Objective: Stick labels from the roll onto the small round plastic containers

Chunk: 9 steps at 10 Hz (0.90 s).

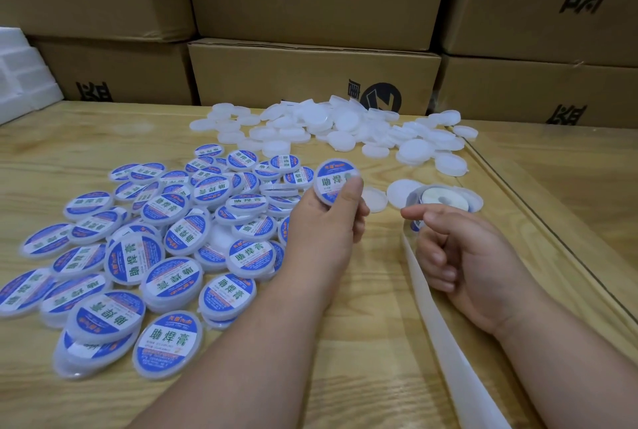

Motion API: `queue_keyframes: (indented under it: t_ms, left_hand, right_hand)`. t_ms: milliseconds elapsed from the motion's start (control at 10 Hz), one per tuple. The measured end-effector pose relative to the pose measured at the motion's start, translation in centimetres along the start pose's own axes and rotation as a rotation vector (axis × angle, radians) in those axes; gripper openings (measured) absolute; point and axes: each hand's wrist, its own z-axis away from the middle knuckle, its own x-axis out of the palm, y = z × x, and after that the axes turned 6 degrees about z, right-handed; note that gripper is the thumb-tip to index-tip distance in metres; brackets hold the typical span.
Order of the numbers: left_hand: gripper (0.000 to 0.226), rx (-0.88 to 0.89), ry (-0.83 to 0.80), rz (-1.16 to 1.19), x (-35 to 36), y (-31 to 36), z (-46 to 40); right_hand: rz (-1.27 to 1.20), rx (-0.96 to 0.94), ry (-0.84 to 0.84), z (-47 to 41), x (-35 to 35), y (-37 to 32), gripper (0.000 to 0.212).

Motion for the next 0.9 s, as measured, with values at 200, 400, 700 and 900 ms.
queue_keyframes:
  t_ms: [200,400,700,900]
  left_hand:
    - [0.012,-0.036,0.067,0.210,-0.4,-0.1,-0.4]
    - [0.015,-0.110,0.136,0.484,-0.2,0.4,-0.7]
    - [0.031,-0.076,0.041,0.341,0.0,0.1,-0.5]
    - [0.028,0.042,-0.218,-0.282,1.0,-1.3,1.4]
  right_hand:
    - [-0.027,0.005,-0.004,0.0,0.1,-0.2,0.021]
    - [-0.029,0.012,0.002,-0.1,0.0,-0.1,0.020]
    - [-0.020,-0.022,0.051,-0.2,0.0,0.3,0.015]
    - [0.283,-0.215,0.269,0.1,0.4,1.2,0.034]
